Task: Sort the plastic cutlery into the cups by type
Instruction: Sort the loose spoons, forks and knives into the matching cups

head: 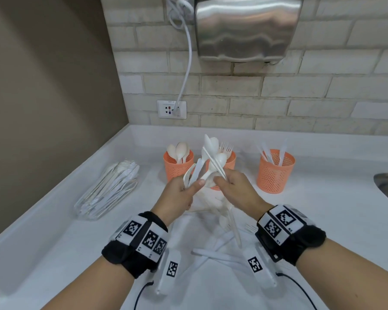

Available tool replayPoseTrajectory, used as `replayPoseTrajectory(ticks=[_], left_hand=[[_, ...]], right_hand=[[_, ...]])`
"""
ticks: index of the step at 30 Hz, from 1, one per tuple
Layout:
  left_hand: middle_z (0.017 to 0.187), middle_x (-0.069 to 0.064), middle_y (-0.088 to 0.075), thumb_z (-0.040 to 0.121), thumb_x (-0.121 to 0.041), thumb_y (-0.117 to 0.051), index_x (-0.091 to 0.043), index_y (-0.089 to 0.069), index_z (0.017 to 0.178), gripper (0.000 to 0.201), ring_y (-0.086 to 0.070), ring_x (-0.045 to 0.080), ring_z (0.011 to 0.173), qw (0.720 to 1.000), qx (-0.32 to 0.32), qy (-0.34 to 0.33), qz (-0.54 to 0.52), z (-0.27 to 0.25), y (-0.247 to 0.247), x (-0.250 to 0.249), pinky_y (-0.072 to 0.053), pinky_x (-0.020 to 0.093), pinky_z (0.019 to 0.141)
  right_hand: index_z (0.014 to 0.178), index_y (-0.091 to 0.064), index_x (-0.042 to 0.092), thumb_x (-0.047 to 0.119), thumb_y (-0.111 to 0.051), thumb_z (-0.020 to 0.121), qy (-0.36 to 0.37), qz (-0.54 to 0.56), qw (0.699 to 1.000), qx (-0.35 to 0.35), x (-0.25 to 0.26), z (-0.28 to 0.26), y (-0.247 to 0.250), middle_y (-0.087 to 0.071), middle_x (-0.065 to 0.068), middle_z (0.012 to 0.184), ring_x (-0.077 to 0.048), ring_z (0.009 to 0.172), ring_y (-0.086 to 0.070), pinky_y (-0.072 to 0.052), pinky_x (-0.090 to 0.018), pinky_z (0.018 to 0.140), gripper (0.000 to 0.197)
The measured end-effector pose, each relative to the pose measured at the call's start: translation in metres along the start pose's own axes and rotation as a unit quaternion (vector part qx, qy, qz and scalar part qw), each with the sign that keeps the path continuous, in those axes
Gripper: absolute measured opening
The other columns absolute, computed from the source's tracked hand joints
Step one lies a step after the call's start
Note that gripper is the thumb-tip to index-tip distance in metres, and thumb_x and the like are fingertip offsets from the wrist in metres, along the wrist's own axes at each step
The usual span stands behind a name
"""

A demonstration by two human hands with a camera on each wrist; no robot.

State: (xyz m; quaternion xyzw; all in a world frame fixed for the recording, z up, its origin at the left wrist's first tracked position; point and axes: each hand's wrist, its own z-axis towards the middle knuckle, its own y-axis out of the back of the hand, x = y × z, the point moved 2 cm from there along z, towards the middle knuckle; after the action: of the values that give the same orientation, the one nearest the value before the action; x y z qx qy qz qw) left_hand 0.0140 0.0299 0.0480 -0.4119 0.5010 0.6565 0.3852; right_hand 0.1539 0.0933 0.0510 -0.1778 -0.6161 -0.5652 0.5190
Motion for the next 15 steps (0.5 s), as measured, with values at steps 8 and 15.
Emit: replayPoseTrajectory(ticks=[8,15], left_hand=[[0.088,-0.007,-0.060,0.087,-0.020,-0.063,-0.019,-0.055,0.106,0.021,-0.055,0.012,0.084,0.984,0.063,-0.048,0.158,0.016,0.006,-0.006,-0.038,0.005,0.063],[0.098,0.004,-0.048,0.097,-0.027,-0.044,-0.006,-0.054,0.110,0.027,-0.048,0.018,0.092,0.972,0.058,-0.019,0.225,0.024,0.002,0.010,-0.036,0.024,0.079]], right_hand=[[0.065,-0.045,0.008,0.008,-0.044,0.089,-0.016,-0.050,0.995,0.082,0.017,0.010,0.018,-0.039,0.005,0.051,-0.004,0.042,-0.034,-0.027,-0.013,0.043,0.024],[0.095,-0.048,0.013,0.039,-0.037,0.098,-0.038,0.067,0.988,0.131,0.019,0.006,0.014,-0.037,0.009,0.052,-0.007,0.042,-0.032,-0.029,-0.019,0.042,0.028]])
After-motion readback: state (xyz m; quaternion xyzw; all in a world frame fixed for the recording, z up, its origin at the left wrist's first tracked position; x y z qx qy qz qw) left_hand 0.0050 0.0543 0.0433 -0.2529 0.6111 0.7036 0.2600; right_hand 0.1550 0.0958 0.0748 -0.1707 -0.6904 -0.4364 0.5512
